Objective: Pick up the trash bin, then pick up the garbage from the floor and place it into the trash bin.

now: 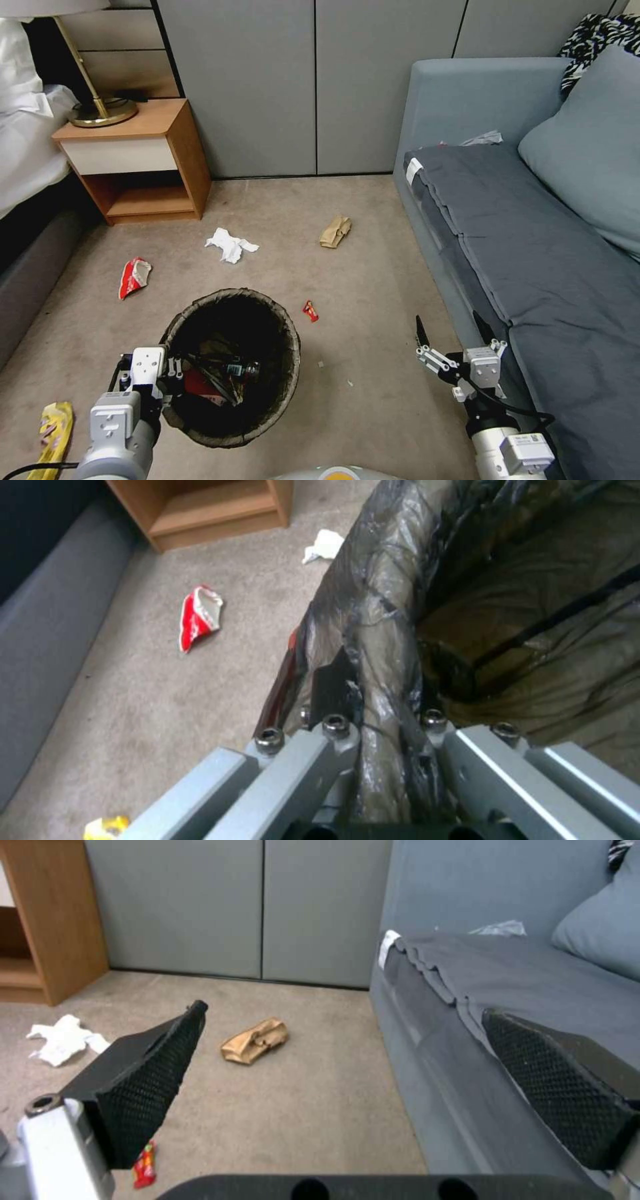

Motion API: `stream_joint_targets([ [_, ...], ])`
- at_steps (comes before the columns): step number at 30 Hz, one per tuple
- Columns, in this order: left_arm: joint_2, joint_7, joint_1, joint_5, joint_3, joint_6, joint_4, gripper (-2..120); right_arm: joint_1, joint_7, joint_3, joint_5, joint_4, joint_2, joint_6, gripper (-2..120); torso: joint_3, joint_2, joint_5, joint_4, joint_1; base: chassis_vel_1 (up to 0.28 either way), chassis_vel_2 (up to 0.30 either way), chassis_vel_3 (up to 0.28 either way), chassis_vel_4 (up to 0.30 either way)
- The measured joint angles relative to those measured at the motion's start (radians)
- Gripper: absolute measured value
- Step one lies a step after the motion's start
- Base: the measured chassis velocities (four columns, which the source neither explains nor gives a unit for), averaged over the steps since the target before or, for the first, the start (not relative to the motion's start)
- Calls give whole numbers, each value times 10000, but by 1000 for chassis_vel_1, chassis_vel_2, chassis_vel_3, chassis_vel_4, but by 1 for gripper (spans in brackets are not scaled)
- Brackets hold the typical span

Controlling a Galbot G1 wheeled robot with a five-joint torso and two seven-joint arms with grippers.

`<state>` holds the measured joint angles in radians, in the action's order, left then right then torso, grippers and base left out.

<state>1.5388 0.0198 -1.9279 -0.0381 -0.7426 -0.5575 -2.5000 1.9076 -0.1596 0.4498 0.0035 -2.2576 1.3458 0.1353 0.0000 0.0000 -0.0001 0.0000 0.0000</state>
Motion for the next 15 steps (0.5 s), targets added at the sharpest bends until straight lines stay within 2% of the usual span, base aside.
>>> stream_joint_targets([
  [15, -51, -6, 27, 8, -51, 0, 0, 1, -102, -15, -209, -94, 169, 64, 65, 100, 0, 0, 1, 0, 1, -106, 115, 114, -108],
])
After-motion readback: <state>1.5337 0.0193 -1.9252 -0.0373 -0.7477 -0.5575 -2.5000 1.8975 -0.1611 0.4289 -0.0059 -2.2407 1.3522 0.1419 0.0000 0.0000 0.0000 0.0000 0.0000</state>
